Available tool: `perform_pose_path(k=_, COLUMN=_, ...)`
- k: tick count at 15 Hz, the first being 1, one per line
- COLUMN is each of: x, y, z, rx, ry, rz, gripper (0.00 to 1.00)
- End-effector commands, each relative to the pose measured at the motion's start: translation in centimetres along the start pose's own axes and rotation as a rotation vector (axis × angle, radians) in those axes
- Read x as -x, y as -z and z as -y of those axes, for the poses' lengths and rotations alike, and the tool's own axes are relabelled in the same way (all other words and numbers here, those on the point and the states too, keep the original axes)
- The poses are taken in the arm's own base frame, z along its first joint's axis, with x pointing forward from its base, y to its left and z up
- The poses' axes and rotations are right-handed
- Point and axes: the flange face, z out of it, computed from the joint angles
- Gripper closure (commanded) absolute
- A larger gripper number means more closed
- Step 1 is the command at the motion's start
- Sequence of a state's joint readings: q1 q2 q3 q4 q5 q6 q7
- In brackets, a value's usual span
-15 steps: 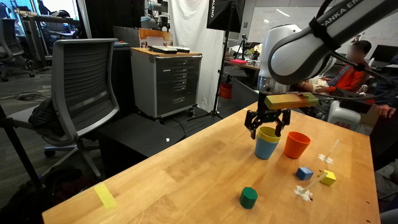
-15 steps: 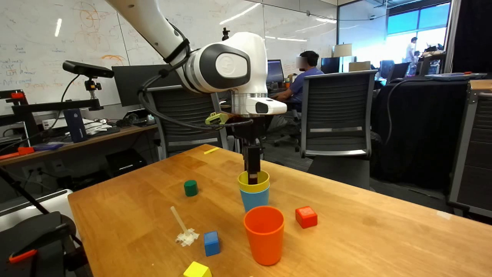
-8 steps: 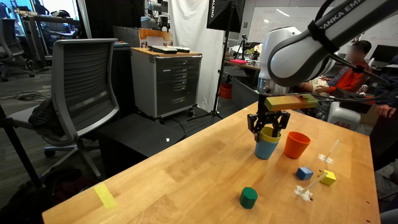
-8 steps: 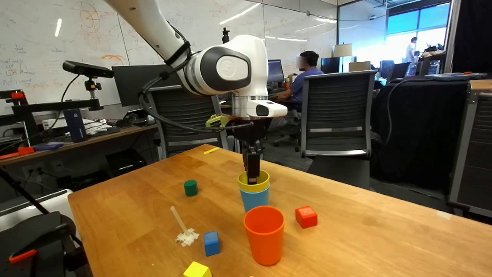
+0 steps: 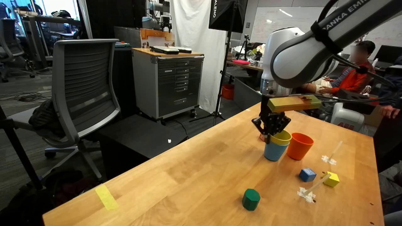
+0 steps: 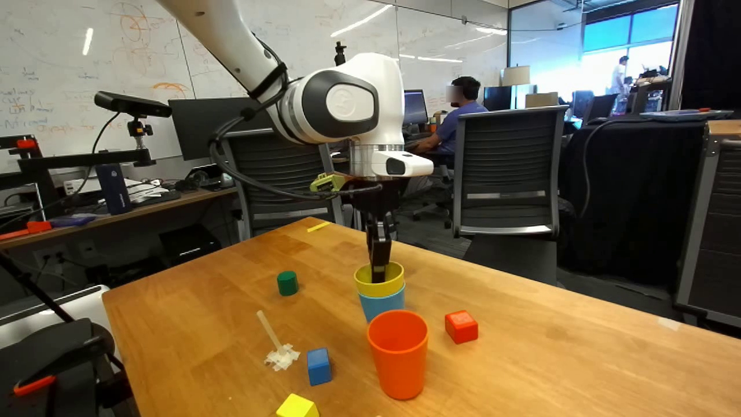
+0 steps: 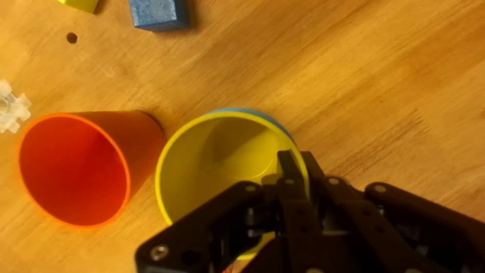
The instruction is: Put the yellow cup in the blue cup then pick the blue cup and put it in the orange cup
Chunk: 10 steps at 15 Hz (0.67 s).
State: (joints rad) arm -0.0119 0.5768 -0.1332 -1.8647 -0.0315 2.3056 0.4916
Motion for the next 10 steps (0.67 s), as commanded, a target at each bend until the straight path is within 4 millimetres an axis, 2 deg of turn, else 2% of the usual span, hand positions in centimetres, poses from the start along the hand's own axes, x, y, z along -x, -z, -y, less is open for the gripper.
perform_pose_path(k=1, x=-0.6, y=0.0, z=0.0, rx=0.017, ry=-0.014, rz=-0.014, gripper=0.98)
perform_pose_path(k=6, x=-0.4, y=1.0, z=-0.1, rx=0.001, ry=-0.016, rz=-0.011, gripper=0.98)
perform_pose_path(k=10, x=0.0, y=2.6, z=-0.1, rx=-0.019, ry=-0.013, rz=-0.02, gripper=0.98)
